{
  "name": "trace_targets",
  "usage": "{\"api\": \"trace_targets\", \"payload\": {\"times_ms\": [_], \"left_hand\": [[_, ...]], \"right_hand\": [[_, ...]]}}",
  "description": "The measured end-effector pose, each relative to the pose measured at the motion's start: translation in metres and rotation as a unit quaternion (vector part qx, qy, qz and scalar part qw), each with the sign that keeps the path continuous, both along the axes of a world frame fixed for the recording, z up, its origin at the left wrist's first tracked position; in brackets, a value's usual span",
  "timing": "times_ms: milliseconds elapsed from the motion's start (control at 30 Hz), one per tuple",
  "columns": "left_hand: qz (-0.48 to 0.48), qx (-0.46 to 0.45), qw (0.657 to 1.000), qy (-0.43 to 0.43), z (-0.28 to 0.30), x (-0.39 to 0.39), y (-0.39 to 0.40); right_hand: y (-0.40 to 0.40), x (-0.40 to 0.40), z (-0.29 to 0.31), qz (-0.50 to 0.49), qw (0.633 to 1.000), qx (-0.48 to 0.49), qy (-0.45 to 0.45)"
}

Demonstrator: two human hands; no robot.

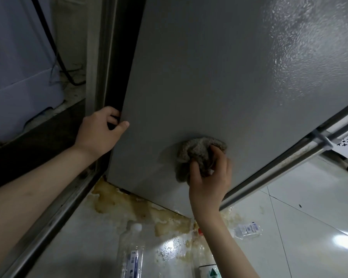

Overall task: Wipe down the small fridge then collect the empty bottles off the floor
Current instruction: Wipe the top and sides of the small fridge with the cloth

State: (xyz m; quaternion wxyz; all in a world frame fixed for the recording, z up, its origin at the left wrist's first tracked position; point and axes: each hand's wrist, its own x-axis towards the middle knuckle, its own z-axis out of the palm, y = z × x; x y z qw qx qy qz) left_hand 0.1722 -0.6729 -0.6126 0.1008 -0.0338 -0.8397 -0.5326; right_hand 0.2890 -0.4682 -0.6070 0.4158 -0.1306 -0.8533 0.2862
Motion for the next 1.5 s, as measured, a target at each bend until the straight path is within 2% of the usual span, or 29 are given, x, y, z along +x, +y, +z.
{"api": "trace_targets", "payload": {"times_ms": [167, 500, 667, 833, 1000, 1300, 1500], "left_hand": [[-0.003, -0.002, 1.000, -0.007, 0.001, 0.000, -0.002], [-0.014, -0.005, 0.999, -0.051, 0.009, 0.003, -0.003], [-0.031, -0.011, 0.997, -0.067, 0.017, 0.006, -0.006], [-0.029, -0.045, 0.998, -0.043, 0.031, 0.007, -0.016], [-0.023, -0.085, 0.991, -0.096, 0.055, 0.005, -0.026], [-0.111, -0.128, 0.972, -0.164, 0.117, 0.029, -0.040], [-0.212, -0.179, 0.931, -0.237, 0.192, 0.049, -0.035]], "right_hand": [[-0.015, -0.007, -0.005, 0.048, 0.998, 0.039, -0.031], [-0.029, -0.002, 0.000, 0.123, 0.989, 0.021, -0.074], [-0.043, -0.003, 0.010, 0.161, 0.982, -0.014, -0.102], [-0.047, -0.003, 0.014, 0.183, 0.973, -0.054, -0.130], [-0.044, -0.009, 0.026, 0.190, 0.960, -0.090, -0.186], [-0.051, 0.004, 0.091, 0.188, 0.930, -0.139, -0.284], [-0.053, 0.017, 0.165, 0.129, 0.897, -0.214, -0.365]]}}
